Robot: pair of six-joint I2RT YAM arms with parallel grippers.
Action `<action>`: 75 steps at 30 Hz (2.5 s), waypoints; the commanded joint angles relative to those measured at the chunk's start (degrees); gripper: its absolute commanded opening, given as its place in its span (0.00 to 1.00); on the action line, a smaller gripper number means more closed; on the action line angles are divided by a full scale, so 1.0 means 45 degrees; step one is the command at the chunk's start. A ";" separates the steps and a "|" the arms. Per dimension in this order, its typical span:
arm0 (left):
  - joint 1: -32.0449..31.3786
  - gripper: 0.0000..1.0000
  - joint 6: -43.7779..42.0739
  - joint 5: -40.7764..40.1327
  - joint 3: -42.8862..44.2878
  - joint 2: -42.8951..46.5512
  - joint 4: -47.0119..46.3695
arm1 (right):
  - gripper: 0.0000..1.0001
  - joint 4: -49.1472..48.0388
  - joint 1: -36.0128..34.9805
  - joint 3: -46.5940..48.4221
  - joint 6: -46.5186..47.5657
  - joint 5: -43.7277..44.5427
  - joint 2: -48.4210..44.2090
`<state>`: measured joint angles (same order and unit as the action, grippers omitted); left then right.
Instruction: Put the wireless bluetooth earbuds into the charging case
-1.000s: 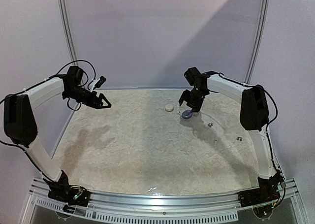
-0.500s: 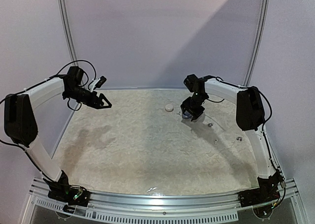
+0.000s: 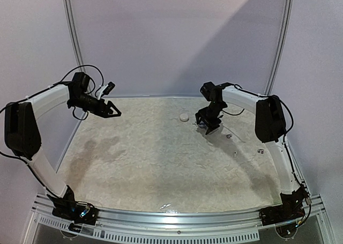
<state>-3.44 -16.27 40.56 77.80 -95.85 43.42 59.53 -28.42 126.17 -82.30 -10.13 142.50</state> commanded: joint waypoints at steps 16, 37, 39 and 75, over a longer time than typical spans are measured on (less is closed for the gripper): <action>0.0704 0.88 0.0120 0.0501 -0.0236 -0.0235 -0.0474 | 0.93 -0.3051 0.0492 -0.1310 -0.3115 -0.1890 -0.0653; 0.0765 0.88 0.0237 0.0411 -0.0416 -0.0021 -0.0391 | 0.85 -0.4929 0.1112 -0.2502 -0.7461 -0.2076 -0.0639; 0.0765 0.88 0.0238 0.0412 -0.0385 -0.0046 -0.0410 | 0.81 -0.4911 0.1113 -0.2513 -0.7498 -0.2085 -0.0585; 0.1058 0.88 0.0052 0.0543 -0.0331 0.0031 -0.0277 | 0.53 -0.6101 0.1400 -0.8395 -0.4433 -0.2010 -0.3769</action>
<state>0.93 -15.40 42.65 76.40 -95.92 41.67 27.53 -22.90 92.14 -104.88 -20.38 126.54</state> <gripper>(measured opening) 0.876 0.529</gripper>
